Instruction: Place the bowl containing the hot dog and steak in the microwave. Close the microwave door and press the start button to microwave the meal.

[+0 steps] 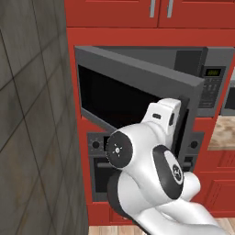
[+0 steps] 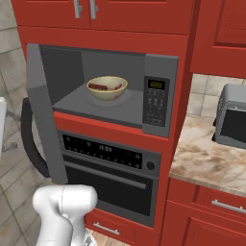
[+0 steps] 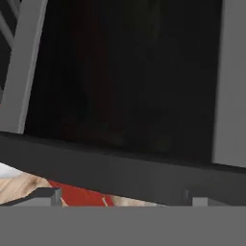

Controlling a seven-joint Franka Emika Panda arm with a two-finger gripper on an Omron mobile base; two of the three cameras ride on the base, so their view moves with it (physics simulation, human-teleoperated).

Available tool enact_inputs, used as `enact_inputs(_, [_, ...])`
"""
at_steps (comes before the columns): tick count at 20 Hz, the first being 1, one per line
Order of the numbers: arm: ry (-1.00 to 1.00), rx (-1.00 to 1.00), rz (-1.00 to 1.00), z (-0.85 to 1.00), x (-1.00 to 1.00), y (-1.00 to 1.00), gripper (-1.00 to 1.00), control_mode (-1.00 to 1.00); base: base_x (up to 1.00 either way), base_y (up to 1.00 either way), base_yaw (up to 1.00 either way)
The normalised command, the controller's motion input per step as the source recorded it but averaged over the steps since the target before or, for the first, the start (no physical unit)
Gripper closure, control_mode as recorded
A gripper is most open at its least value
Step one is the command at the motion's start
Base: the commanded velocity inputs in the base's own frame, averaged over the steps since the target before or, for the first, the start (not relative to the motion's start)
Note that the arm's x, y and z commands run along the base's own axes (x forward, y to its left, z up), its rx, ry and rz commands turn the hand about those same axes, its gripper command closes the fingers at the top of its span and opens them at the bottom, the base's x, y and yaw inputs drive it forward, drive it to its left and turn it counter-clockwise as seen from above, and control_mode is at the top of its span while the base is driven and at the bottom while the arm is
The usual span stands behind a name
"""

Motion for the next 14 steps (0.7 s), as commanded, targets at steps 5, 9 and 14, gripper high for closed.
enact_inputs(5, [0.12,0.06,-0.17,0.02,0.47,-0.97,-1.0,-1.0,0.0,0.0,0.0])
enact_inputs(9, [0.03,0.02,-0.03,0.0,0.61,-0.58,-1.0,-1.0,0.0,0.0,0.0])
enact_inputs(14, [0.0,0.0,0.0,0.0,0.74,-0.18,-1.0,-1.0,0.0,0.0,0.0])
